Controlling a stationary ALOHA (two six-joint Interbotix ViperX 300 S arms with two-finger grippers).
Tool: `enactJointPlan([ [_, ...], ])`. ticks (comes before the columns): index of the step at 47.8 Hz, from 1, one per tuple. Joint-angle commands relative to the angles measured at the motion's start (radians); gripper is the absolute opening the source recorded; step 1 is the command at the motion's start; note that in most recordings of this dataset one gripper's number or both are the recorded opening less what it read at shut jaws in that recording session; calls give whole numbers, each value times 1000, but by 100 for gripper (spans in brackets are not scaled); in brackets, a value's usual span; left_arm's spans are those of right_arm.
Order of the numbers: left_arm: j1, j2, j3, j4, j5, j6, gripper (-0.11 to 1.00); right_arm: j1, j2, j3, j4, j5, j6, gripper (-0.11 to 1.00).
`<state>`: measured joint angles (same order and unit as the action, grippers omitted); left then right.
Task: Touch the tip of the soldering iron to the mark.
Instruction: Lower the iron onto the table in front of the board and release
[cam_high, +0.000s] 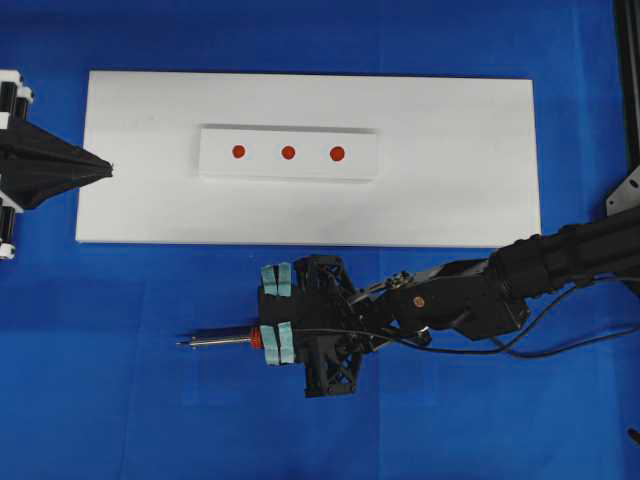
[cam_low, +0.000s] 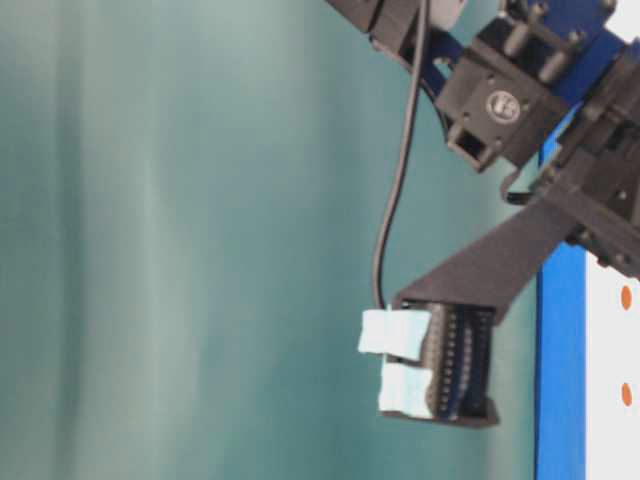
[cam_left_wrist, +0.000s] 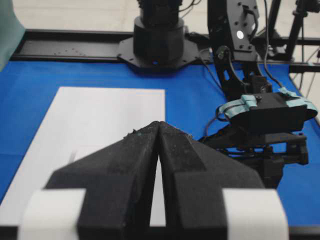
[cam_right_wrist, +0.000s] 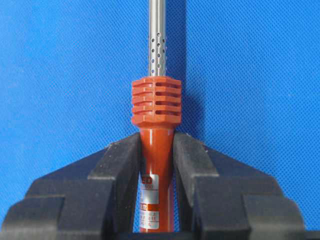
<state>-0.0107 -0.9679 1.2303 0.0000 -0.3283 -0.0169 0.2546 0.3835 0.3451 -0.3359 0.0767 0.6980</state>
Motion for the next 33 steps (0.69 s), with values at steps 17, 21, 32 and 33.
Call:
enactJointPlan([
  [17,-3,6,-9,3,-6,-2,0,3,-18,-14,41,-6,2,32],
  [21,-3,5,-9,3,-6,-2,0,5,-18,-14,41,-5,2,53],
  [32,-3,3,-9,3,-6,-2,0,3,-21,-21,38,6,-2,87],
  [33,-3,3,-11,2,-6,-2,0,3,-23,-23,37,11,-3,86],
])
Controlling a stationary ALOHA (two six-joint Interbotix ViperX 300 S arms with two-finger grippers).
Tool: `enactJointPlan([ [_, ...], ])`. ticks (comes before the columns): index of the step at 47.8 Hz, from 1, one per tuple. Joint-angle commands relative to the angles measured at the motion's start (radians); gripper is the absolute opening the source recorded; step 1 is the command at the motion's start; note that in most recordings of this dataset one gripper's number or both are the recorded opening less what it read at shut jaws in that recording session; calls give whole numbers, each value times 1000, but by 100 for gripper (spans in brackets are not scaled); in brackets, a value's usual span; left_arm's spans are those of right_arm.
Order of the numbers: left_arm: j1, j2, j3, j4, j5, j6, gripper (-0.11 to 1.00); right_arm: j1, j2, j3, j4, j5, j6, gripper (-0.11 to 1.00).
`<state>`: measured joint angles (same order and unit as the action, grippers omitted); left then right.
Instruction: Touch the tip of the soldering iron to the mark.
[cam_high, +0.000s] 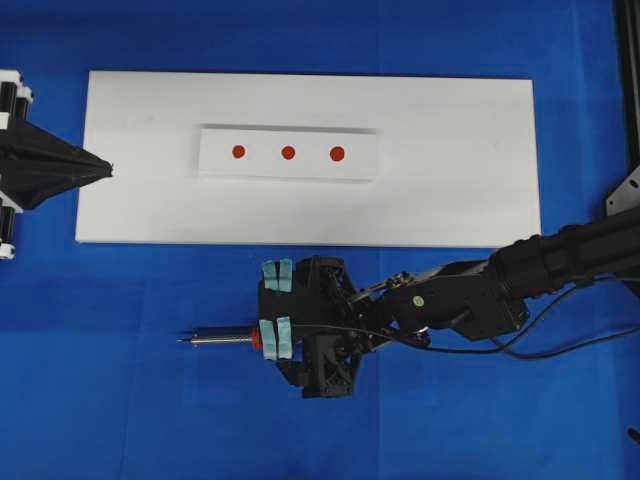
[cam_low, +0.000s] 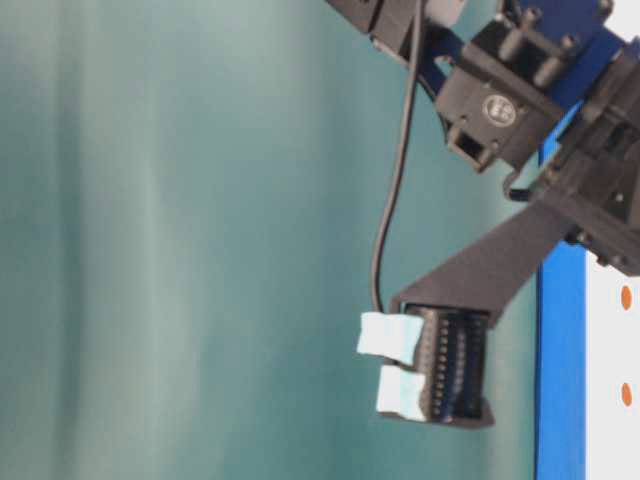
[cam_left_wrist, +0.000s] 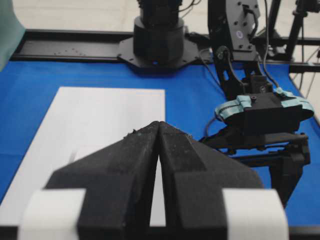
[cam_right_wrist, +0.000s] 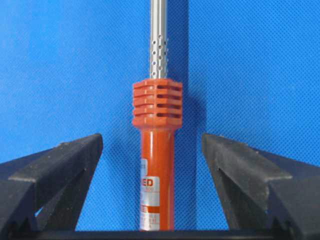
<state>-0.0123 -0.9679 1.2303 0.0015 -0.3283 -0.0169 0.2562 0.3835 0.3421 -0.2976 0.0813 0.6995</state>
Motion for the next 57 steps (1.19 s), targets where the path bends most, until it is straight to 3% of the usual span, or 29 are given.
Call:
enactJointPlan([
  [1,-2,2,-11,2,-8,-2,0,2,-28,-21,-2,12,-5,86],
  [18,-3,0,-9,0,-6,-2,0,20,-259,-38,-60,314,-9,86],
  [36,-11,-2,-9,2,-6,-2,0,15,-314,-28,-110,354,-11,85],
  [45,-11,0,-9,2,-5,-2,0,-77,-321,-28,-166,388,-21,83],
  [57,-11,2,-9,2,-5,-2,0,-265,-334,-17,-166,379,-118,80],
])
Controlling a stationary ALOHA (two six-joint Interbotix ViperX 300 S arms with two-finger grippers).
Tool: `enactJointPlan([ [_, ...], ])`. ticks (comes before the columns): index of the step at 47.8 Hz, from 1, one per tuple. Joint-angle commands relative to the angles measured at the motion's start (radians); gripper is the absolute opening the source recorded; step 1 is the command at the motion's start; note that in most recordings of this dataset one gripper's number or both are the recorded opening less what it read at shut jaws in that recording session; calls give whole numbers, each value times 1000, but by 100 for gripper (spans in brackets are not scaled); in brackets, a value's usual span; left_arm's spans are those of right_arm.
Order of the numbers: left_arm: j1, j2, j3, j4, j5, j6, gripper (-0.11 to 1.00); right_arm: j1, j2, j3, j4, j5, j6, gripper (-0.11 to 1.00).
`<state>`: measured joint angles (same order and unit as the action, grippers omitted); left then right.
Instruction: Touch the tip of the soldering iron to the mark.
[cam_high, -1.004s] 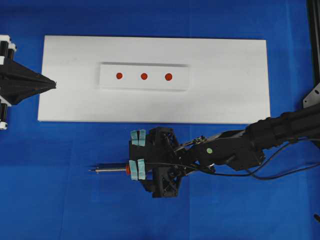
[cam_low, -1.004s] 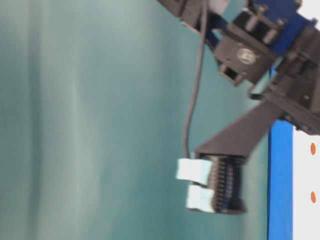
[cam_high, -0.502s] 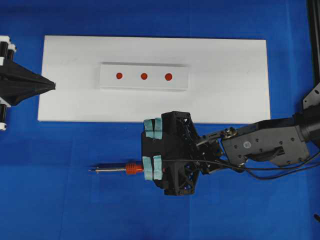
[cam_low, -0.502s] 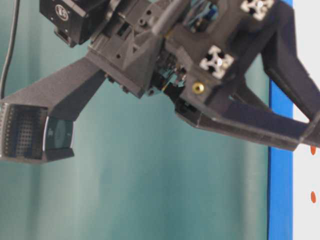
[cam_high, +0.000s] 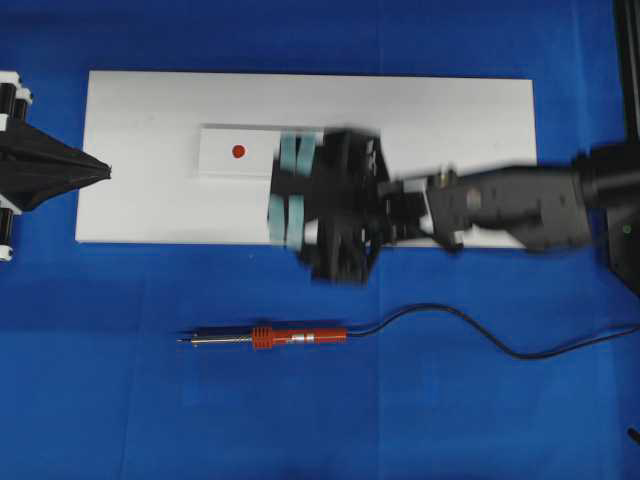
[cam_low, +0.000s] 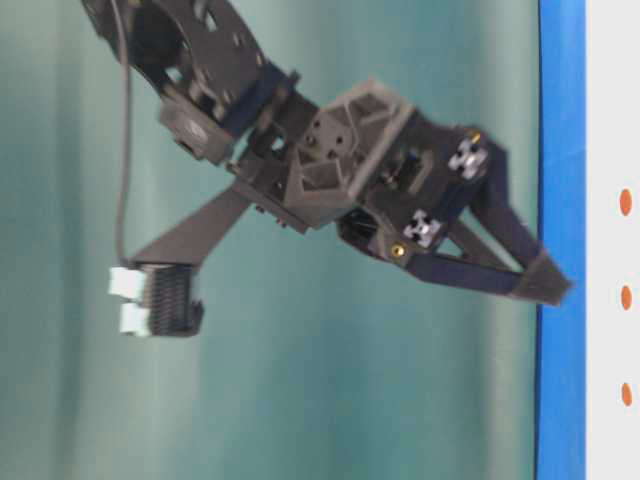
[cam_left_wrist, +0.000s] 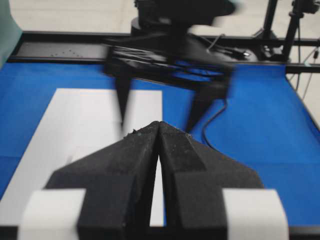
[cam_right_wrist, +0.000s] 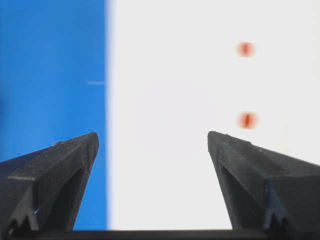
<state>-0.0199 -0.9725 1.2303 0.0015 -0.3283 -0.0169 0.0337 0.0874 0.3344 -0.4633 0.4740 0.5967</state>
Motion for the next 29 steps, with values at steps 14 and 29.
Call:
enactJointPlan([
  [14,-3,8,-9,2,0,-2,0,-89,-100,44,2,-38,-46,80],
  [29,-3,6,-11,0,-3,-2,0,-89,-407,262,2,-55,-46,80],
])
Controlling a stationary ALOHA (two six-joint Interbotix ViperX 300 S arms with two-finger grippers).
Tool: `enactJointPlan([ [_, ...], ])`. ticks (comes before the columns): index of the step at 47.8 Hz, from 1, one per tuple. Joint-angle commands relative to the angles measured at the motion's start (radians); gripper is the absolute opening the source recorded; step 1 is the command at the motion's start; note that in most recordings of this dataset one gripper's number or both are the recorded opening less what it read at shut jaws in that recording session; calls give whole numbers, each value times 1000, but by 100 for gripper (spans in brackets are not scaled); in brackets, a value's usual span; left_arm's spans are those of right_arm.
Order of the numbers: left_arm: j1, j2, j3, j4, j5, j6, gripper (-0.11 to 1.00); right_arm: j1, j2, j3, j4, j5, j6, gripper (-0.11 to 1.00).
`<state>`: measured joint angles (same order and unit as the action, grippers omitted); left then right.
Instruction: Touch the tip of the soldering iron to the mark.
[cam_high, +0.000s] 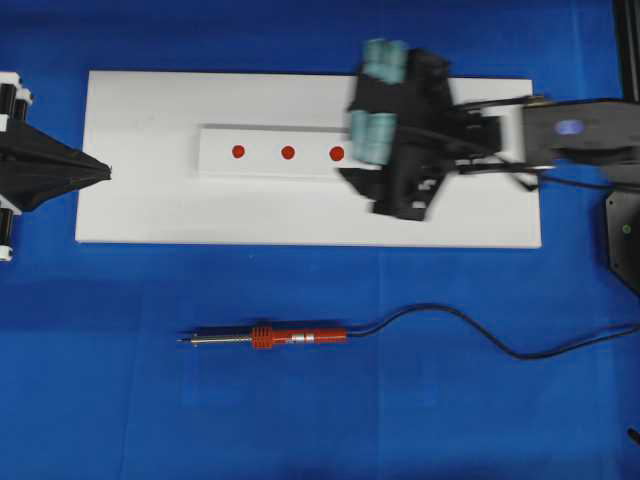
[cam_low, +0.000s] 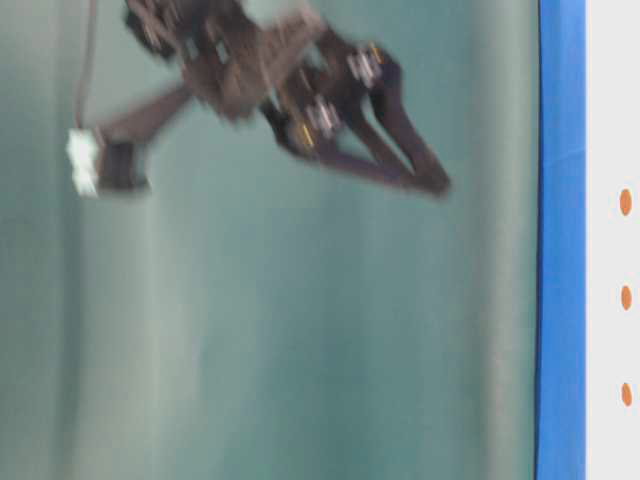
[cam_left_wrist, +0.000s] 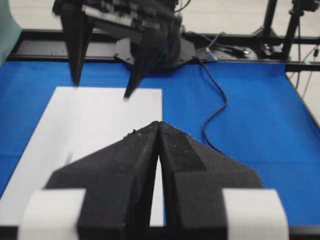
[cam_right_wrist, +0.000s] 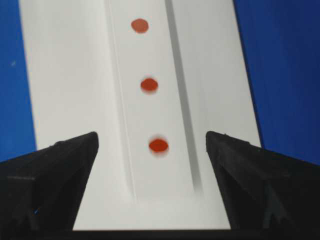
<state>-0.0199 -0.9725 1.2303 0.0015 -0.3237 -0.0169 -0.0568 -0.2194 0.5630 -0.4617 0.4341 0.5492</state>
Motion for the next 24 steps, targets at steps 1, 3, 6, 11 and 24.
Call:
enactJointPlan([
  [1,-3,5,-11,2,-8,-2,0,2,-126,49,2,-17,2,80],
  [3,-3,5,-11,0,-8,-2,0,2,-173,78,0,-20,2,80],
  [6,-3,3,-11,2,-9,-2,0,2,-247,127,2,-29,3,80],
  [11,-3,5,-9,2,-11,-2,0,2,-393,212,0,-32,3,80],
  [24,-3,3,-9,0,-12,-2,0,2,-747,417,2,-29,11,80],
])
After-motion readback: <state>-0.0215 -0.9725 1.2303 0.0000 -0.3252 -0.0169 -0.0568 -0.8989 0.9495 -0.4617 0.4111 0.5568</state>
